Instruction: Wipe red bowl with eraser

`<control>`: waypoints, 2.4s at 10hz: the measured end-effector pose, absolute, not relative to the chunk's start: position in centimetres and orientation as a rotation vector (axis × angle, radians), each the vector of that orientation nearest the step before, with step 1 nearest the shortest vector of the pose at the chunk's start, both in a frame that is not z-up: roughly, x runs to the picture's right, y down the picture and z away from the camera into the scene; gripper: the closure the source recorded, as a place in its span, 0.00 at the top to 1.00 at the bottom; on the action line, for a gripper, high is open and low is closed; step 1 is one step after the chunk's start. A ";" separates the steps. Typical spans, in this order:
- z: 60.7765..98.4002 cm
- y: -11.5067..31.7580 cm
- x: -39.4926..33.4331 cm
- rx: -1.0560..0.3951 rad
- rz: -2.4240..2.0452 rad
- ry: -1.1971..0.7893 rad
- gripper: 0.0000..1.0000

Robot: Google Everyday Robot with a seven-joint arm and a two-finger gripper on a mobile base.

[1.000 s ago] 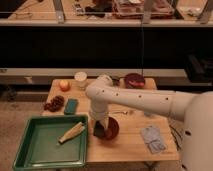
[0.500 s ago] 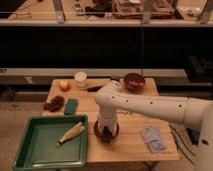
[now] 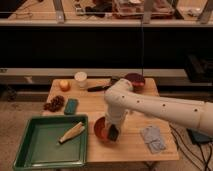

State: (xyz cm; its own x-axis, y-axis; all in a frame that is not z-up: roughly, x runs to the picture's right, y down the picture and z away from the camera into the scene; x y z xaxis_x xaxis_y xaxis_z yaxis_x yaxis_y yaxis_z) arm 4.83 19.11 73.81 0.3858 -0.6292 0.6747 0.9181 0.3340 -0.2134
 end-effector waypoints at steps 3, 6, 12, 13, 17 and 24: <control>74.9 17.0 6.2 -0.609 -1.026 -0.508 0.00; 77.4 15.4 5.9 -0.606 -1.022 -0.519 0.00; 79.0 14.3 2.8 -0.608 -1.070 -0.534 0.00; 79.2 14.1 1.7 -0.610 -1.088 -0.538 0.00; 79.6 14.2 -1.3 -0.618 -1.142 -0.554 0.00; 77.9 15.9 -4.1 -0.621 -1.248 -0.583 0.00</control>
